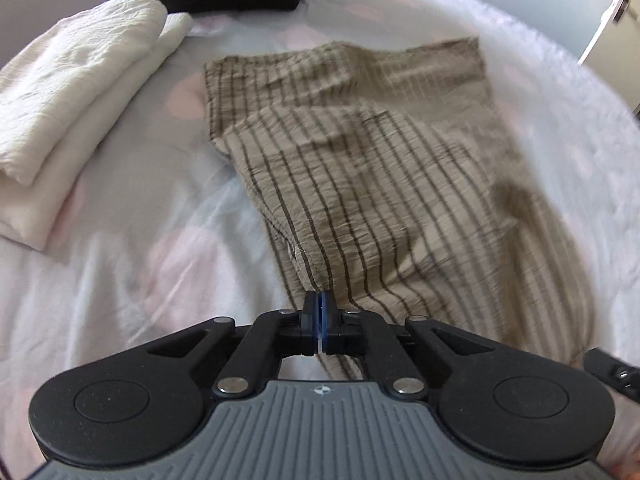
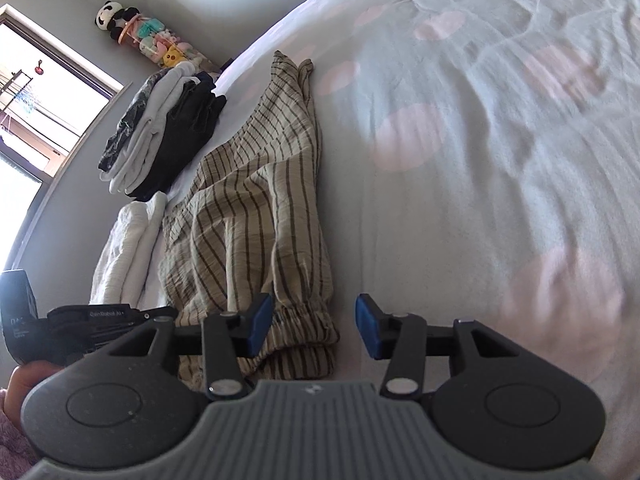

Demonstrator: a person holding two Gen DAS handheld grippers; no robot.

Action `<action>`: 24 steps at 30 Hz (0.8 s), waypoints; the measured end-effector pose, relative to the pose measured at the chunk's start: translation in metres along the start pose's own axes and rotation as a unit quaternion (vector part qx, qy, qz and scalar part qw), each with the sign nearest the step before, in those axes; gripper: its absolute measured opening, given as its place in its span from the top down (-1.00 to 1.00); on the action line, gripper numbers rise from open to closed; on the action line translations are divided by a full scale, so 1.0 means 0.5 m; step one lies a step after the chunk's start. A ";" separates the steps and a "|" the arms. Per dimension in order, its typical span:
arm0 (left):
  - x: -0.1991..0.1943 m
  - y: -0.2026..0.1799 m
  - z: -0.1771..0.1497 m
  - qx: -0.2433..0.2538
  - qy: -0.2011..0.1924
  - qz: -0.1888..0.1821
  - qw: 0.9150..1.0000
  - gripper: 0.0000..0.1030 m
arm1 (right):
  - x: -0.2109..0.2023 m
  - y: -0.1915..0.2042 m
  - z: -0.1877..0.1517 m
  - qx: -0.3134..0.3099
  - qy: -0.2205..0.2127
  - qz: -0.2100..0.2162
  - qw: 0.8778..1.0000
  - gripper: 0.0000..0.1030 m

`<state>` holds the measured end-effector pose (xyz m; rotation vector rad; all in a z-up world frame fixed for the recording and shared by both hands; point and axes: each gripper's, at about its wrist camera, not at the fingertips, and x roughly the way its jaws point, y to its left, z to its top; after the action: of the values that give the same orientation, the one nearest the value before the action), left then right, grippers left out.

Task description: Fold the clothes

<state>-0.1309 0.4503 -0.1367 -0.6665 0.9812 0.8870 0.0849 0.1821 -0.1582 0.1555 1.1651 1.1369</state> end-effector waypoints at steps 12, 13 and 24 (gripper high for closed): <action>-0.077 0.010 -0.021 -0.004 -0.077 0.012 0.997 0.45 | -0.018 0.005 -0.010 -0.022 -0.014 -0.003 1.000 0.04; -0.088 0.003 -0.026 0.008 -0.084 -0.005 0.996 0.39 | -0.023 0.010 -0.010 -0.030 -0.019 -0.001 0.999 0.04; -0.124 -0.145 -0.099 0.214 -0.102 -0.122 0.964 -0.07 | -0.047 0.153 -0.017 -0.309 -0.020 -0.074 0.948 -0.28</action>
<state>-0.1056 0.3547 -0.0947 -0.3092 0.8453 0.4900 0.0321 0.1969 -0.0997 -0.3839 0.7235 1.3048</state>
